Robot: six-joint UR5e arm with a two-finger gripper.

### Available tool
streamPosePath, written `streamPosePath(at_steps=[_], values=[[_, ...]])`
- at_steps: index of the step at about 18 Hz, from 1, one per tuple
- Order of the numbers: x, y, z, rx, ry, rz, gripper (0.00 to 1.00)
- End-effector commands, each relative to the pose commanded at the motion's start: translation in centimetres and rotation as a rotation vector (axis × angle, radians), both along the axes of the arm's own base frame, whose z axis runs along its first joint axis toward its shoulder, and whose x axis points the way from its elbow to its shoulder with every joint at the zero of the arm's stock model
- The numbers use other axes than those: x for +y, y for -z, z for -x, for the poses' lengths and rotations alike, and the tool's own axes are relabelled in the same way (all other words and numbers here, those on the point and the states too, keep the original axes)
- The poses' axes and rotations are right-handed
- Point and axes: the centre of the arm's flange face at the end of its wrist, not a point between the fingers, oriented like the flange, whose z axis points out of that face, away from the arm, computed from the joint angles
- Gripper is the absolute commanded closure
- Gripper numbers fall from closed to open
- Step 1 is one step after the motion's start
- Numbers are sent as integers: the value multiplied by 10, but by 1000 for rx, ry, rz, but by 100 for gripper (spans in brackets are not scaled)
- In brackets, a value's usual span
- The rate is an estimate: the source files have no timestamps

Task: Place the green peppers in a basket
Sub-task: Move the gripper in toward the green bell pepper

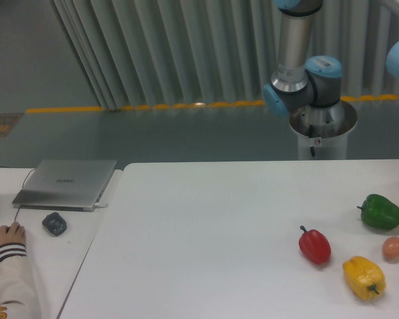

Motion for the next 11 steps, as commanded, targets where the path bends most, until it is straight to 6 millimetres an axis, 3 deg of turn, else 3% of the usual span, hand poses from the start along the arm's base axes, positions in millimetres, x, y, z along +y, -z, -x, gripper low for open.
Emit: streamPosePath(at_steps=[6, 8, 11], values=[[0, 4, -1, 0, 9, 0, 0], [-1, 14, -6, -6, 5, 1, 0], [-2, 14, -14, 28, 6, -12, 0]])
